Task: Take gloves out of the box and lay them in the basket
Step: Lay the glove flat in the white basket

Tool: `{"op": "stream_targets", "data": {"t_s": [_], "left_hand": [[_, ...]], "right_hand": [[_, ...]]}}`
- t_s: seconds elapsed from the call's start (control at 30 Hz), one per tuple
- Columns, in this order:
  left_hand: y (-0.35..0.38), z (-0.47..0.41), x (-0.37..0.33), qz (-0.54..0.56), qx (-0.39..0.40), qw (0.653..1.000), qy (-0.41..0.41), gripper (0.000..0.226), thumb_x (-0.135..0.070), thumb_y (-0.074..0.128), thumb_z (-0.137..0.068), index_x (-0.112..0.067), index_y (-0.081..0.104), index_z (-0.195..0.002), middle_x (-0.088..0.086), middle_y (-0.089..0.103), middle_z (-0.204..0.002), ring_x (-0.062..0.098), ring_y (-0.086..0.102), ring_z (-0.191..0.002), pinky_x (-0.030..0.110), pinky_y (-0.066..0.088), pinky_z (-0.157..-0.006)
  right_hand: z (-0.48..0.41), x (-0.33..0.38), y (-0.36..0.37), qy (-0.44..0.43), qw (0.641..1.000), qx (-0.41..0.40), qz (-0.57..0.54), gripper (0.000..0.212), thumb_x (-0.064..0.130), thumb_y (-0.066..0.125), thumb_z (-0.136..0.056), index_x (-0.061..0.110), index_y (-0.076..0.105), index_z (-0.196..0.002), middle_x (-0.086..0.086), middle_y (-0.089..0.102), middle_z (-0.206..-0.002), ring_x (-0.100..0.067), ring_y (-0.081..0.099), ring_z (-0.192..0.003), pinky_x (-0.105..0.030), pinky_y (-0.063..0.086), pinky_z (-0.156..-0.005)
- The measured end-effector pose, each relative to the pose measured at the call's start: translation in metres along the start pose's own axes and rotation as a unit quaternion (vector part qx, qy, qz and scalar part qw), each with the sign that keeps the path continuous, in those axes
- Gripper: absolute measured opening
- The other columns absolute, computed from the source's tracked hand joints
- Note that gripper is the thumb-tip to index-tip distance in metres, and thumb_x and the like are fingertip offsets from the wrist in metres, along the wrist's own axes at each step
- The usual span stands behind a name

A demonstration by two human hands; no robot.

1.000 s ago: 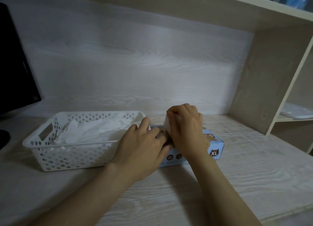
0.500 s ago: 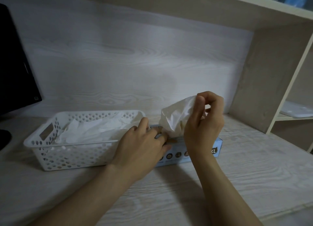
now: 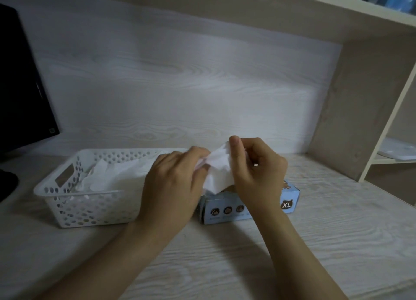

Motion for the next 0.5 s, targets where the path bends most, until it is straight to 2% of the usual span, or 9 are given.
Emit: {"op": "stream_targets", "data": {"t_s": [0.1,0.17,0.2,0.27,0.33,0.37,0.43,0.5], "left_hand": [[-0.010,-0.008,0.007,0.080,-0.016,0.996,-0.048,0.011,-0.027,0.064,-0.103,-0.020,0.070,-0.108,-0.010,0.070,-0.091,0.011,0.064,-0.082,0.024,0.049,-0.070],[-0.014,-0.012,0.007,0.139,-0.012,0.988,-0.073,0.009,-0.025,0.066,-0.100,-0.018,0.071,-0.104,-0.014,0.069,-0.090,0.004,0.065,-0.083,0.011,0.044,-0.069],[-0.015,-0.014,0.007,0.158,-0.008,0.984,-0.085,0.008,-0.024,0.066,-0.100,-0.018,0.071,-0.103,-0.016,0.069,-0.089,0.003,0.065,-0.085,0.008,0.042,-0.068],[-0.016,-0.016,0.008,0.181,-0.004,0.977,-0.108,0.005,-0.022,0.066,-0.101,-0.020,0.070,-0.103,-0.017,0.070,-0.090,0.004,0.066,-0.088,0.012,0.046,-0.067],[-0.017,-0.017,0.010,0.193,-0.004,0.973,-0.128,0.004,-0.021,0.067,-0.101,-0.022,0.070,-0.103,-0.017,0.070,-0.091,0.004,0.067,-0.089,0.015,0.050,-0.068],[-0.017,-0.017,0.011,0.198,-0.007,0.971,-0.136,0.003,-0.021,0.069,-0.099,-0.022,0.070,-0.102,-0.017,0.071,-0.090,0.004,0.067,-0.089,0.016,0.050,-0.068],[-0.019,-0.018,0.014,0.216,-0.014,0.966,-0.144,0.002,-0.021,0.072,-0.096,-0.022,0.072,-0.097,-0.016,0.071,-0.087,0.006,0.068,-0.087,0.016,0.051,-0.067],[-0.021,-0.020,0.016,0.223,-0.014,0.963,-0.149,0.005,-0.022,0.078,-0.092,-0.022,0.073,-0.091,-0.015,0.072,-0.083,0.008,0.069,-0.083,0.016,0.050,-0.065]], "right_hand": [[-0.003,0.005,-0.001,0.101,0.991,0.050,-0.067,0.029,0.034,0.070,-0.102,0.018,0.076,-0.079,0.000,0.052,-0.046,-0.011,0.041,-0.042,-0.028,0.030,-0.045],[-0.005,0.011,-0.003,0.157,0.971,0.117,-0.137,0.025,0.035,0.069,-0.102,0.017,0.078,-0.088,-0.015,0.058,-0.052,-0.017,0.047,-0.046,-0.035,0.034,-0.045],[-0.006,0.015,-0.005,0.176,0.958,0.154,-0.167,0.021,0.036,0.070,-0.101,0.017,0.078,-0.096,-0.018,0.064,-0.060,-0.020,0.056,-0.051,-0.039,0.041,-0.046],[-0.006,0.020,-0.007,0.198,0.929,0.233,-0.209,0.022,0.032,0.078,-0.095,0.019,0.073,-0.113,-0.013,0.076,-0.084,-0.021,0.075,-0.075,-0.044,0.061,-0.061],[-0.004,0.021,-0.006,0.195,0.907,0.302,-0.220,0.046,0.016,0.088,-0.086,0.018,0.062,-0.124,-0.010,0.077,-0.104,-0.029,0.077,-0.092,-0.049,0.066,-0.073],[-0.003,0.019,-0.005,0.189,0.901,0.324,-0.216,0.052,0.006,0.087,-0.084,0.016,0.058,-0.125,-0.011,0.076,-0.106,-0.030,0.076,-0.092,-0.051,0.065,-0.074],[-0.002,0.015,-0.003,0.193,0.892,0.343,-0.222,0.044,-0.005,0.076,-0.089,0.013,0.055,-0.123,-0.017,0.073,-0.104,-0.031,0.072,-0.086,-0.052,0.062,-0.071],[-0.003,0.014,-0.003,0.224,0.884,0.326,-0.249,0.028,0.001,0.062,-0.089,0.011,0.061,-0.115,-0.024,0.072,-0.101,-0.036,0.068,-0.084,-0.048,0.056,-0.072]]}}
Point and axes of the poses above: each hand's wrist, its own z-axis away from the middle knuckle, its own y-axis out of the palm, x = y × z, the point moved 1 cm from there along -z, towards the middle knuckle
